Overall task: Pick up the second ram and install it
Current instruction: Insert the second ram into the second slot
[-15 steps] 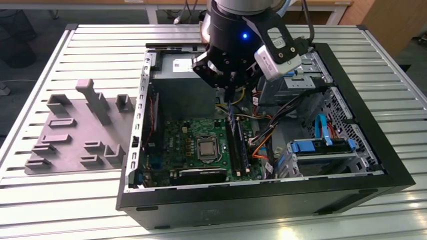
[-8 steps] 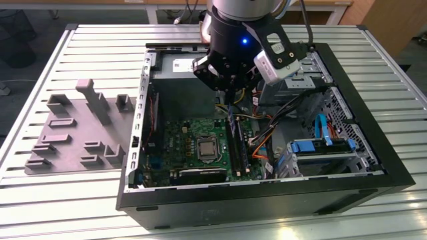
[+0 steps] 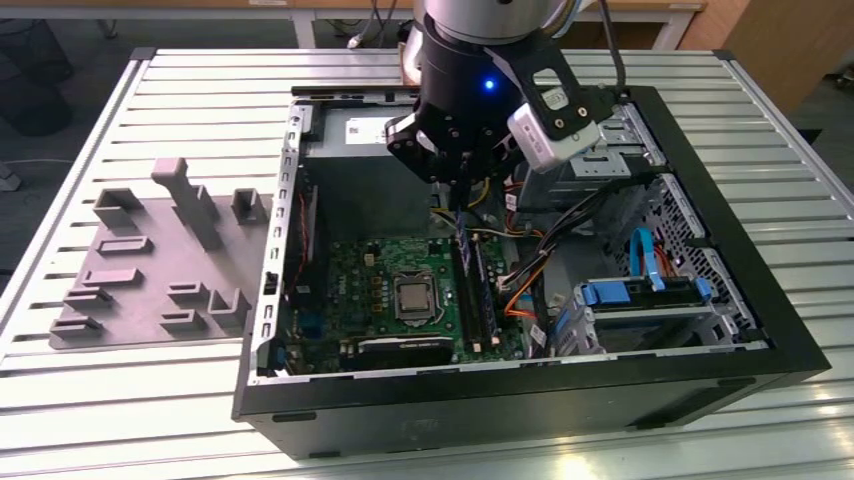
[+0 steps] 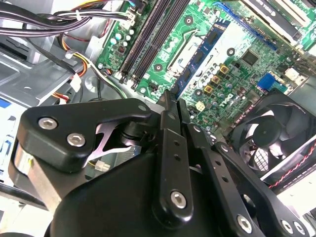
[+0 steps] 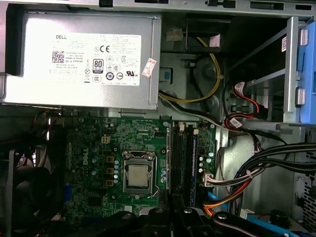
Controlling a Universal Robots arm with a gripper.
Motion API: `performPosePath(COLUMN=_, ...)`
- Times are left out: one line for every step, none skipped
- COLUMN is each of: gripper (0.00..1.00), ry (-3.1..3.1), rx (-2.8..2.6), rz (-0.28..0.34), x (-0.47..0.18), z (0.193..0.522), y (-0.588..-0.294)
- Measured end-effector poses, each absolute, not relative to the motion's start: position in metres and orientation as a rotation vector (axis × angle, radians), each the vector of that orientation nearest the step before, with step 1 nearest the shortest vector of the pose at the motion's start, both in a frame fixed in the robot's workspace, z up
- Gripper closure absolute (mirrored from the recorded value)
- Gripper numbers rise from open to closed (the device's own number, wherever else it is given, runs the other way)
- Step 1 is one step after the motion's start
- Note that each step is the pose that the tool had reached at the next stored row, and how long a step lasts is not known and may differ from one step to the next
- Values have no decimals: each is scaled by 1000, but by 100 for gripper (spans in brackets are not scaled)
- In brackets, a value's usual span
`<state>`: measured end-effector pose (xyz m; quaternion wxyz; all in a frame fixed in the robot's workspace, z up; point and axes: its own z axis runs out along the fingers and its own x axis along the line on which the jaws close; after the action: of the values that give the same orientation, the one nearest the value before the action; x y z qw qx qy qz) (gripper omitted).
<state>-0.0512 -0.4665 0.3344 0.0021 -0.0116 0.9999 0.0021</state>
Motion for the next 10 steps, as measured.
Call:
performPosePath(gripper=86, ry=3137, rx=-37, rz=7, x=-51, z=334, y=-467)
performPosePath(gripper=86, ry=3137, rx=-36, rz=7, x=-51, z=334, y=-467)
performPosePath(gripper=86, ry=3137, rx=-36, rz=7, x=-51, z=334, y=-468)
performPosePath(gripper=86, ry=3137, rx=-36, rz=7, x=-51, z=333, y=-468)
performPosePath(gripper=86, ry=3137, rx=-37, rz=7, x=-51, z=332, y=-468)
performPosePath(gripper=86, ry=3137, rx=-37, rz=7, x=-50, z=330, y=-468)
performPosePath(gripper=86, ry=3137, rx=-36, rz=7, x=-50, z=329, y=-468)
performPosePath(gripper=86, ry=3137, rx=-36, rz=7, x=-50, z=328, y=-468)
performPosePath(gripper=86, ry=3137, rx=-36, rz=6, x=-50, z=328, y=-468)
performPosePath(gripper=86, ry=3137, rx=-36, rz=6, x=-50, z=328, y=-468)
